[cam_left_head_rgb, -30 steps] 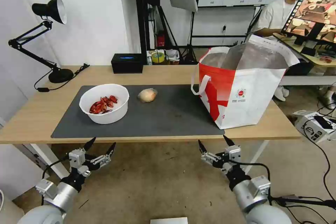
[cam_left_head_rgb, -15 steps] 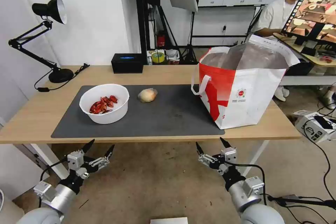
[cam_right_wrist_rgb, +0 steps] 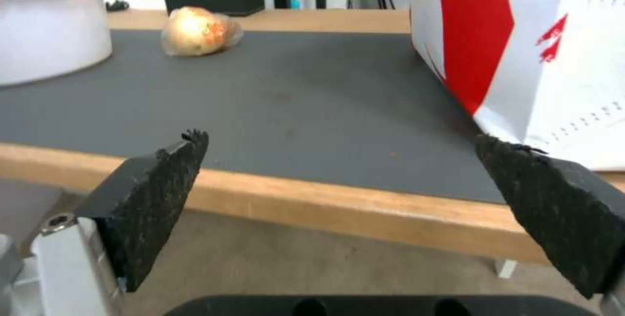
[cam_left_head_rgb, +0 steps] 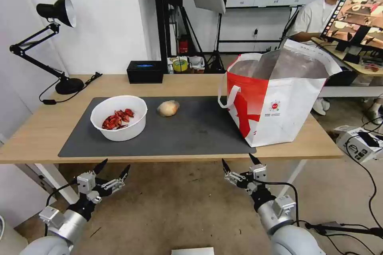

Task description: Pick up the trash from the table and place it into the takeout bag.

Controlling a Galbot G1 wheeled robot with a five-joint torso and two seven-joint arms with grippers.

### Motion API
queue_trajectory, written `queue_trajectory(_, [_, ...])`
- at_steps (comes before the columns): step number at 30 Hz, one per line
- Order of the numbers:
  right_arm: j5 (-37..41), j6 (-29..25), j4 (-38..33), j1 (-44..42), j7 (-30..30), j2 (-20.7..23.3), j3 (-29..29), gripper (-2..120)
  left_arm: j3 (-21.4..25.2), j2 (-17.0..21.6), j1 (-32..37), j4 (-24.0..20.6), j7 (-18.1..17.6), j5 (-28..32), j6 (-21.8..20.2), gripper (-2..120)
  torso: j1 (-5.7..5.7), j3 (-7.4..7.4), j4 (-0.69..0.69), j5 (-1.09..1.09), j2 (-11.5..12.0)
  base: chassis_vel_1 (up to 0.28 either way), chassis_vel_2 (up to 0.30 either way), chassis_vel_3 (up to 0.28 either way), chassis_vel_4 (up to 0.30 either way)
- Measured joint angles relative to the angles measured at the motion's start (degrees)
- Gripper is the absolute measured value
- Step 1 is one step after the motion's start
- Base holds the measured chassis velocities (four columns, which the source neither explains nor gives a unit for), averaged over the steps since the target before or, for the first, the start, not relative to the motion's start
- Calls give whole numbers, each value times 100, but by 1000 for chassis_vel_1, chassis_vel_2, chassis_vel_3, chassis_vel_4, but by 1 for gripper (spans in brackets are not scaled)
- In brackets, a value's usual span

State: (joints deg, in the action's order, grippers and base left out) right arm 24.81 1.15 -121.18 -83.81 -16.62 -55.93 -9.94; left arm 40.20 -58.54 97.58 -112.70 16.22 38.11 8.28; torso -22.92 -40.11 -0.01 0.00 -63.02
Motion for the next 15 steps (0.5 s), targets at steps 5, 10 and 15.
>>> queue_trajectory(5, [513,-67,158,558,-8,40,328,100,-8,-4,-37,47,6,-30,0,100,0,0,1,0,0,0,0,0,0])
queue_trajectory(10, [880,-58,549,1405,-14,136,908,100,-52,-35,-100,83,1,-48,2,100,0,0,0,0,0,0,0,0,0])
queue_trajectory(15, [1090,-22,906,2243,-28,120,1378,100,-69,-57,-114,129,-2,-73,2,100,0,0,1,0,0,0,0,0,0])
